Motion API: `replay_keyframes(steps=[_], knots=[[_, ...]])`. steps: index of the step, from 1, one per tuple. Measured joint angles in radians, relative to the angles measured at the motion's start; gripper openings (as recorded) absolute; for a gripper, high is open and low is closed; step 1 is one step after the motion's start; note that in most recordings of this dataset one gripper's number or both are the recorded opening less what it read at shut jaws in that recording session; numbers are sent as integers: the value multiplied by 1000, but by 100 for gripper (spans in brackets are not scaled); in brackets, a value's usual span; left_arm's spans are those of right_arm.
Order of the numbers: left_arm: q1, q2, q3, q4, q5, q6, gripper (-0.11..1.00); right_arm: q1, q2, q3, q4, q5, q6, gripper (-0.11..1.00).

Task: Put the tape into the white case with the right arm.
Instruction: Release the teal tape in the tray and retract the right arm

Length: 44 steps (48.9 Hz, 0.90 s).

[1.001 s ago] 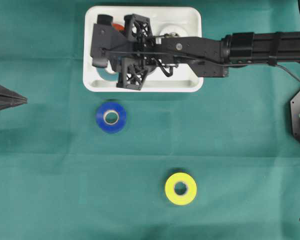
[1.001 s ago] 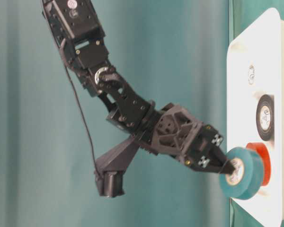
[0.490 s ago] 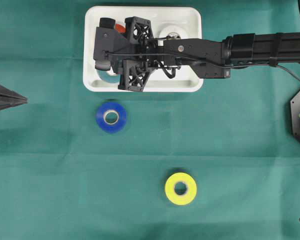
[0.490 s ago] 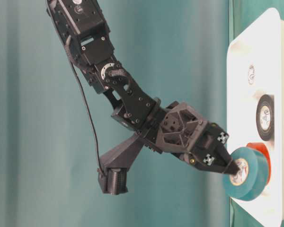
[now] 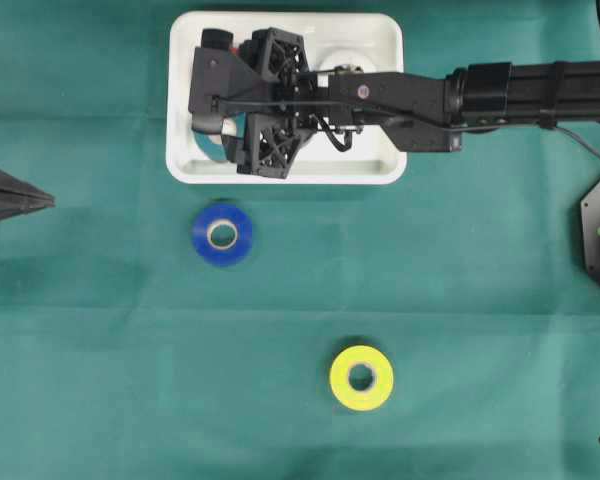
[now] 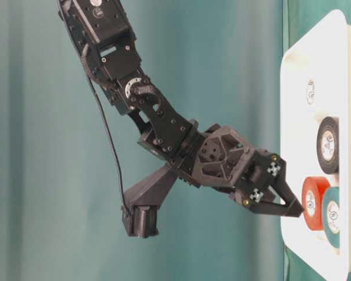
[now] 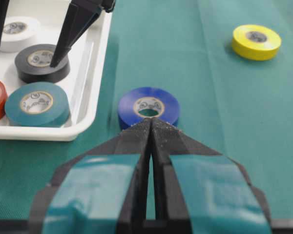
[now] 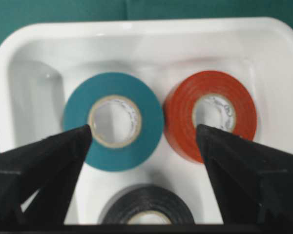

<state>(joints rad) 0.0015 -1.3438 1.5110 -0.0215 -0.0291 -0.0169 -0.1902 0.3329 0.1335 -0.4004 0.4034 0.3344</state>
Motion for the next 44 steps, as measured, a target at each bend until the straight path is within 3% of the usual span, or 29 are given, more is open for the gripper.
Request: replay_keyframes(steps=[12,25,44], knots=[[0,0,0,0,0,0,0,0,-77,80,0,37,2,61],[0,0,0,0,0,0,0,0,-256,285,0,28,8,61],[0,-2,0,0,0,0,0,0,-598,689,0,-221,8,61]])
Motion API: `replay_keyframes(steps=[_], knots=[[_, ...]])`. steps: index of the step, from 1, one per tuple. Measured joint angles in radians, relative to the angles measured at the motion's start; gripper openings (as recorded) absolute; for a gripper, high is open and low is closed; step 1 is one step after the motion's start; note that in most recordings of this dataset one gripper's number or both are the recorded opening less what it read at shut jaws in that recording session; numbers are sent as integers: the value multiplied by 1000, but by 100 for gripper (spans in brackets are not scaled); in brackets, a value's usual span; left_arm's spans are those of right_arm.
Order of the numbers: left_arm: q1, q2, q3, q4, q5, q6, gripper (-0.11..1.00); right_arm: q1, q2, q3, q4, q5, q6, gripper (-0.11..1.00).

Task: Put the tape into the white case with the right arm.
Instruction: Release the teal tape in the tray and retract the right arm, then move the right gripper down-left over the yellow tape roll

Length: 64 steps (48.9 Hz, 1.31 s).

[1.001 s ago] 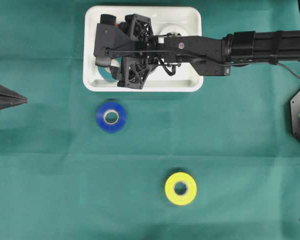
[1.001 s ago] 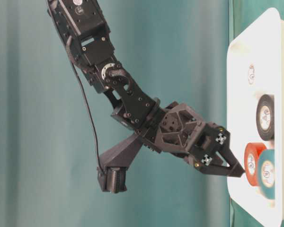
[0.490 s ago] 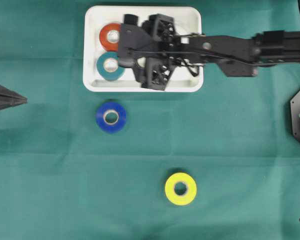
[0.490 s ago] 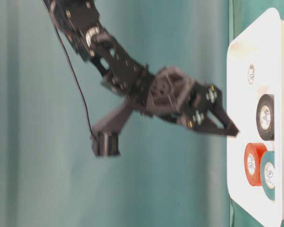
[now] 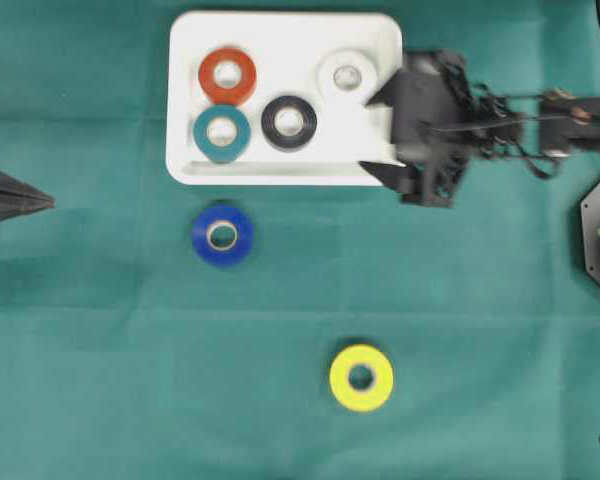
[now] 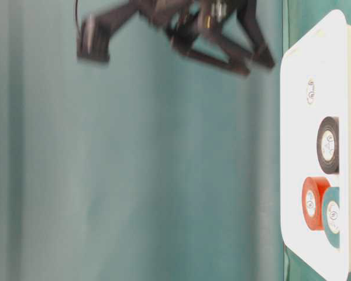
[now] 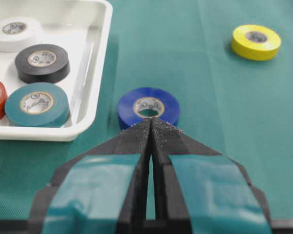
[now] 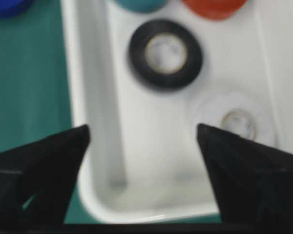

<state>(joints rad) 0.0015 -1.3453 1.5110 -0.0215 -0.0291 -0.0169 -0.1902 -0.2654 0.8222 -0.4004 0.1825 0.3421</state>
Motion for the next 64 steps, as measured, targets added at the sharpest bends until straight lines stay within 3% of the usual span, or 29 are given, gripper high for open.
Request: replay_keyframes(steps=[14,30,46,64], knots=[[0,-3,2,0,12,0,0,-5,-261,261,0,-189,0,61],[0,-3,26,0,26,0,0,-5,-534,449,0,-216,3,61],[0,-3,25,0,25,0,0,-6,-657,534,2,-216,3,61],[0,-3,25,0,26,0,0,11,-666,546,2,-219,3,61]])
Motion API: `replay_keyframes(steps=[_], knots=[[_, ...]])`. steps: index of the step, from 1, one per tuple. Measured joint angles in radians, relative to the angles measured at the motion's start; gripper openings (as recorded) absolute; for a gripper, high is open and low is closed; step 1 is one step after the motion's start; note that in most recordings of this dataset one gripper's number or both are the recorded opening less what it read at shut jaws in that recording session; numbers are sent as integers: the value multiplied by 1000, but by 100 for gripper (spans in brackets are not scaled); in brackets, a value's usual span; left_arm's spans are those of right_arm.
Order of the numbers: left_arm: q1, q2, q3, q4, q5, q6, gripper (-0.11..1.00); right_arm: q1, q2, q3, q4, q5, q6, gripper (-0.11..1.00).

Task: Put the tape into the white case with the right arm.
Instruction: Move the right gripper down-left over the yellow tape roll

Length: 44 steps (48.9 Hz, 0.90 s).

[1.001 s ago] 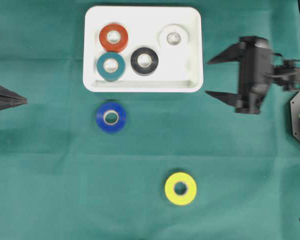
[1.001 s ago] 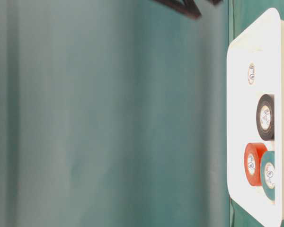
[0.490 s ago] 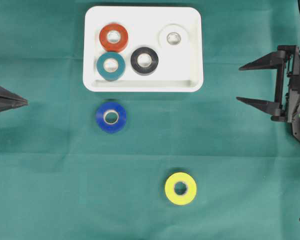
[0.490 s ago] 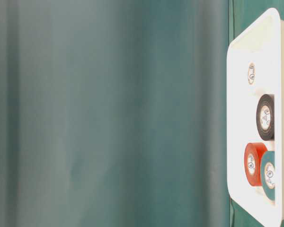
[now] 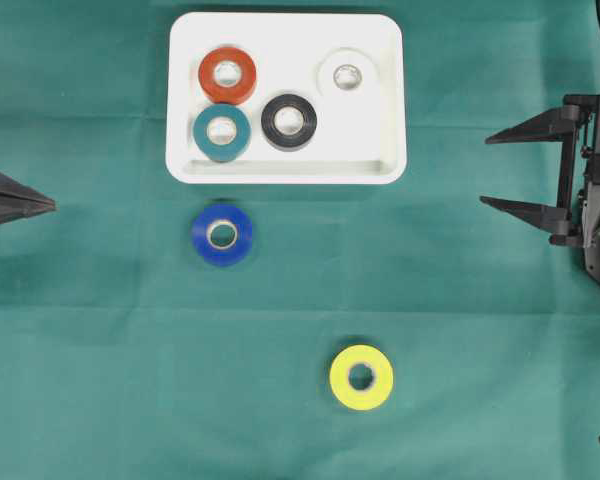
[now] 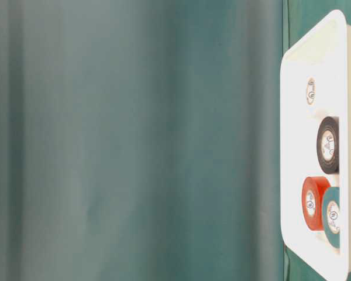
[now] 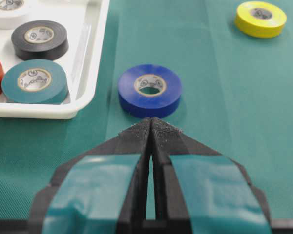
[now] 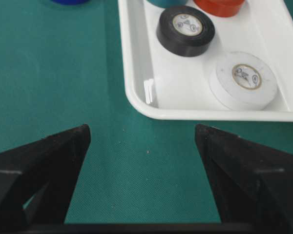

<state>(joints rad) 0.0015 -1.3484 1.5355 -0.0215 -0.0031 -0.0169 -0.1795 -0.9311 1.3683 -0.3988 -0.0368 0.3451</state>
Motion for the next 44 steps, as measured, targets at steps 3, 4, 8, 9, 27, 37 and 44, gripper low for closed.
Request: replay_keyframes(steps=[3,4,8,9,27,37,44], knots=[[0,0,2,0,-2,0,0,25,0,6,-2,0,0,61],[0,0,2,0,0,0,0,34,0,8,-2,-2,0,61],[-2,0,2,0,0,0,0,83,0,15,0,-2,-2,61],[0,0,2,0,0,0,0,95,-2,17,-2,-2,0,61],[-2,0,0,0,0,0,0,336,0,38,0,-3,0,61],[-2,0,2,0,0,0,0,405,14,38,0,-3,0,61],[-2,0,2,0,0,0,0,407,26,38,0,-3,0,61]])
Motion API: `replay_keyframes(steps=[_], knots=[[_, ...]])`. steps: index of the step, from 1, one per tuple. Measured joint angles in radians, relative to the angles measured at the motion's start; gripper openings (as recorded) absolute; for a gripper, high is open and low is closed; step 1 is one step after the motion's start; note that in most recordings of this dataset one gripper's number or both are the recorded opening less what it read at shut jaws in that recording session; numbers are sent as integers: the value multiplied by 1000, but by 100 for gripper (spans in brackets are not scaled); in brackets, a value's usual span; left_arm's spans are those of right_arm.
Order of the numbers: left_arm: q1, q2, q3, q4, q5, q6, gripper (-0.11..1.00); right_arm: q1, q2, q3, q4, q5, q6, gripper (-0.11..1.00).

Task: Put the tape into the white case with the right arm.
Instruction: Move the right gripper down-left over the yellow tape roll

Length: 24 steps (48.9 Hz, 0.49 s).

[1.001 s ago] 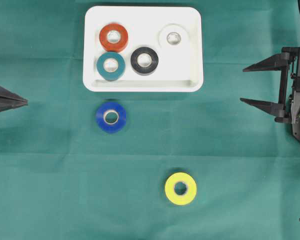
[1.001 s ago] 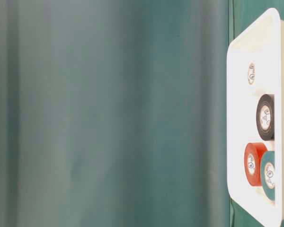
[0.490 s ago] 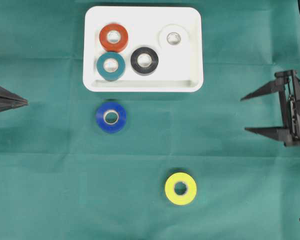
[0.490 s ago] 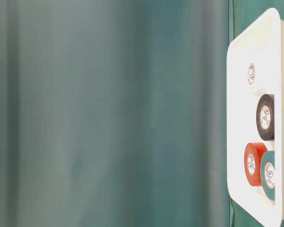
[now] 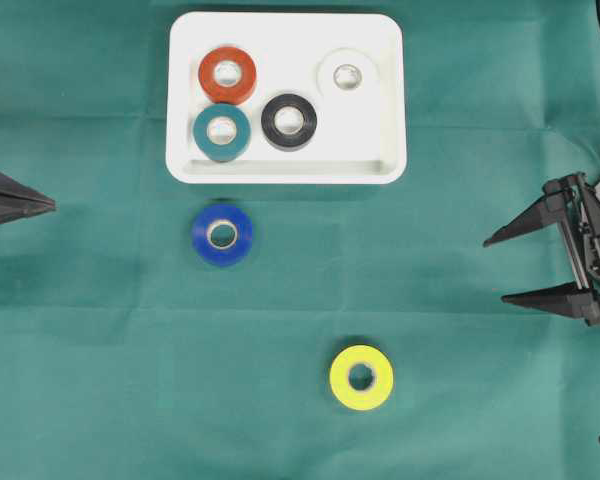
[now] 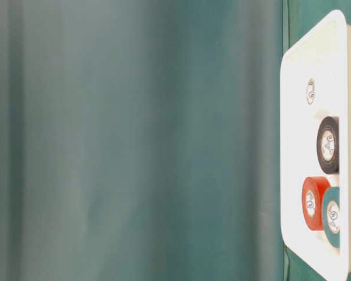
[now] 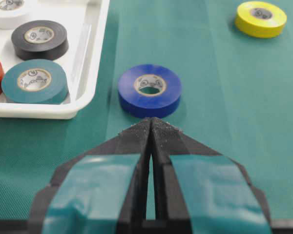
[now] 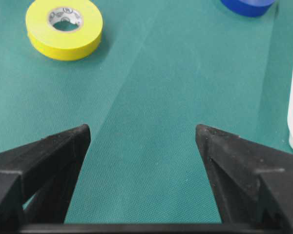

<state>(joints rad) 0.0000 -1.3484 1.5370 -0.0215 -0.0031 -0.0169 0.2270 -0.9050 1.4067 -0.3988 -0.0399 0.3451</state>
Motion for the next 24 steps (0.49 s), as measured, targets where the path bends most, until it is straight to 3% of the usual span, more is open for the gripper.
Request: replay_keyframes(steps=[9,24], knots=[[2,0,0,0,0,0,0,6,71,-28,-2,-41,0,60],[2,0,0,0,0,0,0,21,365,-166,-3,-130,-5,60]])
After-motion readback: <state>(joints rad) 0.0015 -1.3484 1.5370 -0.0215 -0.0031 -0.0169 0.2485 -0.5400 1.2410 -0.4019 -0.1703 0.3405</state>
